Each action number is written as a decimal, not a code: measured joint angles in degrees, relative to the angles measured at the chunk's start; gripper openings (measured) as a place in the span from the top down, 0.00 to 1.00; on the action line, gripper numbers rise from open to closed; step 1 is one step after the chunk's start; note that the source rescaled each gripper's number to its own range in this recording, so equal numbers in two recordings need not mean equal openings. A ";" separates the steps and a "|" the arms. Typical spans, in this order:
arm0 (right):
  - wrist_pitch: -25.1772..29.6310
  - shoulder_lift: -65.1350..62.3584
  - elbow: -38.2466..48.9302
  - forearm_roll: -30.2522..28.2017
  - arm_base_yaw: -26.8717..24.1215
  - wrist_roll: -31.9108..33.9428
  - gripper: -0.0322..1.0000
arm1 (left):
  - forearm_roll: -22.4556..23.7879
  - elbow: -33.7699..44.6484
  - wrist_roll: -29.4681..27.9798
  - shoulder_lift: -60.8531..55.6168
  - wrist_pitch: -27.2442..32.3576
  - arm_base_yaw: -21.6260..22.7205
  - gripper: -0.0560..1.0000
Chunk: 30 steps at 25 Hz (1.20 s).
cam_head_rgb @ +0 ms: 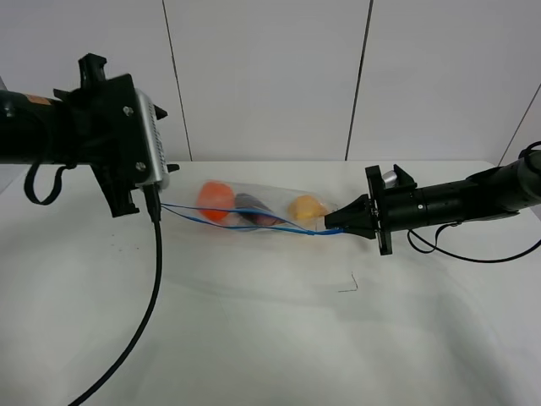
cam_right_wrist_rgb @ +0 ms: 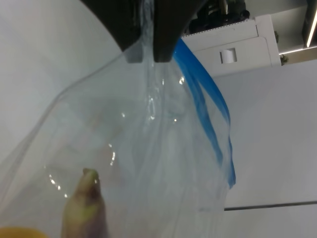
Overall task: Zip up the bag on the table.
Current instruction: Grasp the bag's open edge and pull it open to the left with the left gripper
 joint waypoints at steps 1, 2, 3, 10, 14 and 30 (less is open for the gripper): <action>0.00 0.00 0.00 0.00 0.00 -0.06 0.97 | 0.00 0.00 0.92 0.96 -1.27 -0.48 0.18; 0.00 0.00 0.00 0.00 0.00 -0.06 0.97 | -0.02 0.00 1.49 2.11 -2.44 -1.24 0.18; 0.00 0.00 0.00 0.00 0.00 -0.10 0.97 | -0.07 0.00 1.60 2.81 -3.82 -2.17 0.18; 0.00 0.00 0.00 -0.36 0.00 -0.45 0.97 | -0.07 0.00 1.97 9.38 -21.46 -13.26 0.18; 0.00 0.00 0.00 -0.48 0.00 -0.50 0.97 | -0.34 0.00 1.43 12.85 -25.92 -19.50 0.18; 0.00 0.00 0.00 -0.64 0.00 -0.67 0.97 | -0.71 -0.02 -6.53 28.76 -43.42 -31.41 0.18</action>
